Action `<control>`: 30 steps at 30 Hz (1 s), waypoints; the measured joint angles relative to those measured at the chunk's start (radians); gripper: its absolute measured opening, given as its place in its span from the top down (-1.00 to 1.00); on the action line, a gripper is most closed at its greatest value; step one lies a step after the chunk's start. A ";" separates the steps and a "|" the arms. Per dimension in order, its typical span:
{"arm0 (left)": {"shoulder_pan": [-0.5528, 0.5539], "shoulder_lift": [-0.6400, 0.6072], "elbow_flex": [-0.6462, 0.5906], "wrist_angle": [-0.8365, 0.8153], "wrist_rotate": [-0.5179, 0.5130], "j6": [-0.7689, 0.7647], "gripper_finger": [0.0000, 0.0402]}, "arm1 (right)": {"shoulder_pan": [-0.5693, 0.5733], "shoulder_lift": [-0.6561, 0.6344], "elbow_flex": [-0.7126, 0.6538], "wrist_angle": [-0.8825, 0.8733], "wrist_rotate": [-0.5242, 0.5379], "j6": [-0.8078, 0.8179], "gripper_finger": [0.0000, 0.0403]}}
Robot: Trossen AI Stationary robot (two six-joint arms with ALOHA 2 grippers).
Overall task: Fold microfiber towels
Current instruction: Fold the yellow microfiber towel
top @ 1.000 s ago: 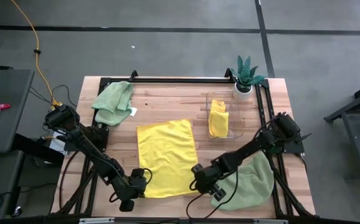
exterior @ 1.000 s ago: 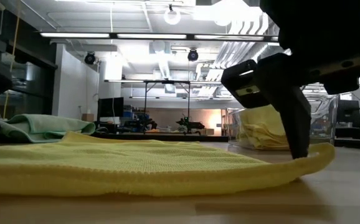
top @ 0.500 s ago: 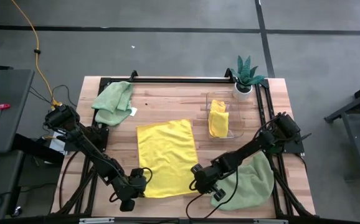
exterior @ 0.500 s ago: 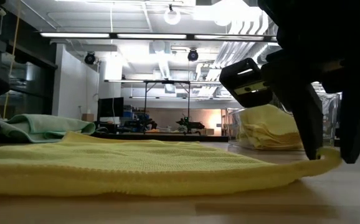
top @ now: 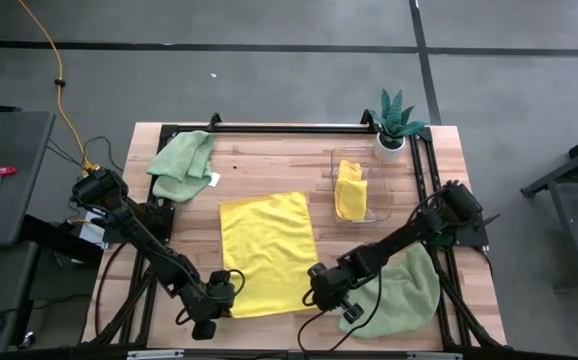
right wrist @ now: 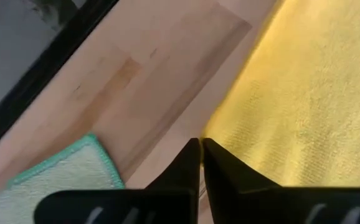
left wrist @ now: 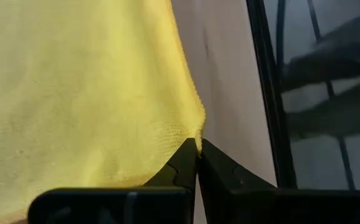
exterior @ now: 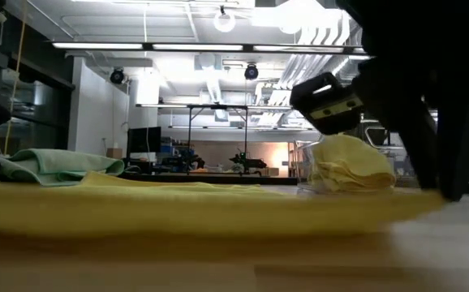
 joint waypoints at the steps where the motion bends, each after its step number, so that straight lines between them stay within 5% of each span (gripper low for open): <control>1: 0.005 -0.004 0.000 -0.007 0.024 0.003 1.00 | -0.004 -0.005 0.011 -0.018 -0.008 0.016 0.99; 15: 0.051 -0.256 0.001 -0.130 0.050 -0.024 1.00 | -0.112 -0.159 0.135 -0.098 -0.100 0.254 1.00; 30: 0.107 -0.526 0.000 -0.586 -0.454 -0.158 1.00 | -0.295 -0.234 0.140 -0.185 0.220 0.416 1.00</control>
